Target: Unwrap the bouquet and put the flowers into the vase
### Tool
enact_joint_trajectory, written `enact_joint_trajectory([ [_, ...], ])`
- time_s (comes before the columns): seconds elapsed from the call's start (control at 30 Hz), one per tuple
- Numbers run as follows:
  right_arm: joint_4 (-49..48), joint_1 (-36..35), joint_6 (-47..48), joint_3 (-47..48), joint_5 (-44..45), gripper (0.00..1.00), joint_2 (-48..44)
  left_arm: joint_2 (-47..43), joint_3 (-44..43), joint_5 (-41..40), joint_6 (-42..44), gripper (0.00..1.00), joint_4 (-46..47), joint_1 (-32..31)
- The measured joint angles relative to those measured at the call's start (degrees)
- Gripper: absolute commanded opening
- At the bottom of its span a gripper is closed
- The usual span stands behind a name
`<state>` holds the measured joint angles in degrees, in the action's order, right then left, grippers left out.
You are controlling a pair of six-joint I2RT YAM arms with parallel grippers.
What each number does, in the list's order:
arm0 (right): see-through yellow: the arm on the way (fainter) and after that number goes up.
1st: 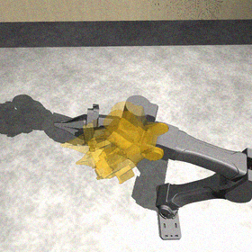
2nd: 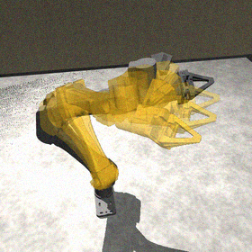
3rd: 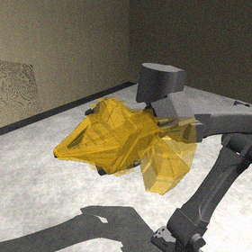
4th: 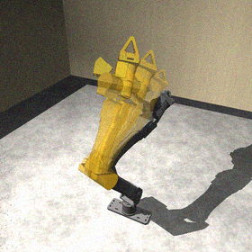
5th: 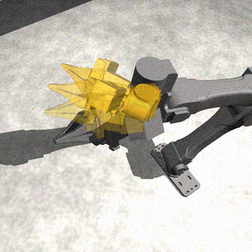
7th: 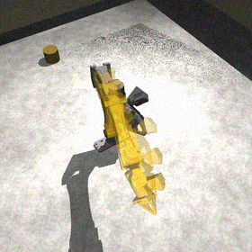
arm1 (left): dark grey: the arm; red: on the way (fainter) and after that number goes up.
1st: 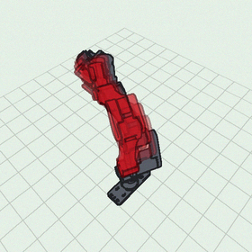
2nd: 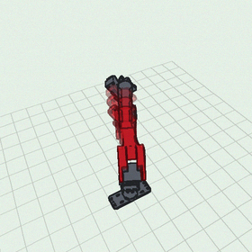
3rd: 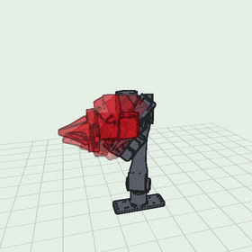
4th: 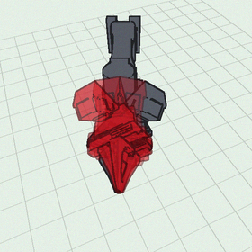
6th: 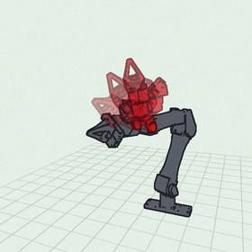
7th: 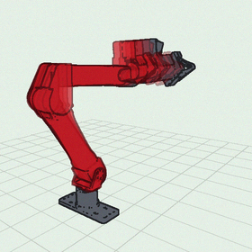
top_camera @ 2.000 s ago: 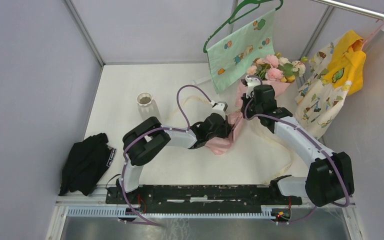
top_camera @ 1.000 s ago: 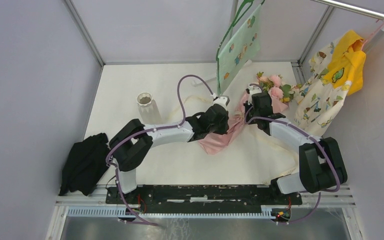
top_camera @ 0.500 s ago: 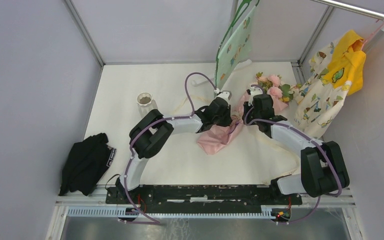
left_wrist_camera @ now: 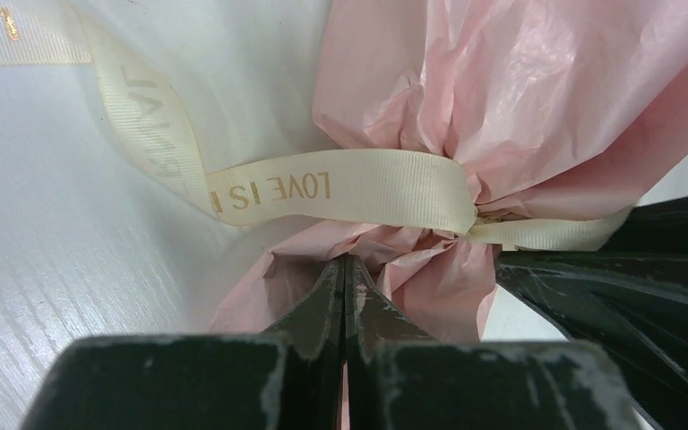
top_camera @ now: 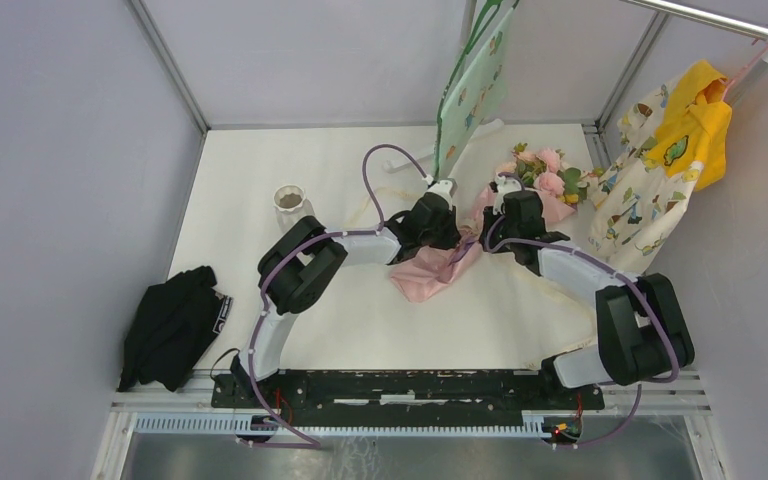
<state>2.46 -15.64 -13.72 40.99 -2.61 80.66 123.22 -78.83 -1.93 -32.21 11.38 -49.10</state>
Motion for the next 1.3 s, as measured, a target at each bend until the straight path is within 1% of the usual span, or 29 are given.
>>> enact_joint_trajectory([
  [0.13,-1.2,0.0,-0.2,0.0,0.0,0.25,2.7,0.0,1.1,0.5,0.0,0.03,1.5,0.1],
  [0.2,-1.8,0.0,-0.2,0.2,0.0,0.23,4.1,0.0,1.6,0.6,0.0,0.03,2.1,0.2],
  [0.3,-2.3,0.0,-0.4,0.4,0.1,0.16,5.1,0.0,1.9,0.6,0.0,0.03,2.6,0.2],
  [0.37,-2.6,0.0,-0.5,0.5,0.3,0.06,5.5,0.0,2.1,0.6,0.0,0.03,2.7,0.2],
  [0.43,-2.6,-0.1,-0.6,0.5,0.7,0.00,5.6,0.0,2.3,0.5,0.0,0.03,3.0,0.3],
  [0.63,-1.6,-0.6,-1.0,0.5,3.0,0.00,4.0,0.0,2.6,0.6,0.0,0.03,3.6,0.3],
  [0.97,3.9,-0.6,0.5,0.0,10.9,0.00,-6.0,0.0,2.7,1.0,-0.1,0.03,3.4,0.3],
  [1.0,4.3,-0.6,0.6,0.0,11.5,0.02,-6.4,0.1,2.8,1.0,0.0,0.03,3.3,0.4],
  [1.13,5.6,-0.4,1.1,0.0,13.0,0.20,-7.2,0.3,3.3,0.8,-0.1,0.02,2.6,0.8],
  [1.2,5.8,-0.4,1.2,0.0,13.3,0.24,-7.2,0.4,3.3,0.8,-0.1,0.02,2.7,0.9],
  [1.3,5.8,-0.4,1.4,0.0,13.2,0.25,-7.1,0.4,3.3,0.9,-0.1,0.02,2.7,0.9],
])
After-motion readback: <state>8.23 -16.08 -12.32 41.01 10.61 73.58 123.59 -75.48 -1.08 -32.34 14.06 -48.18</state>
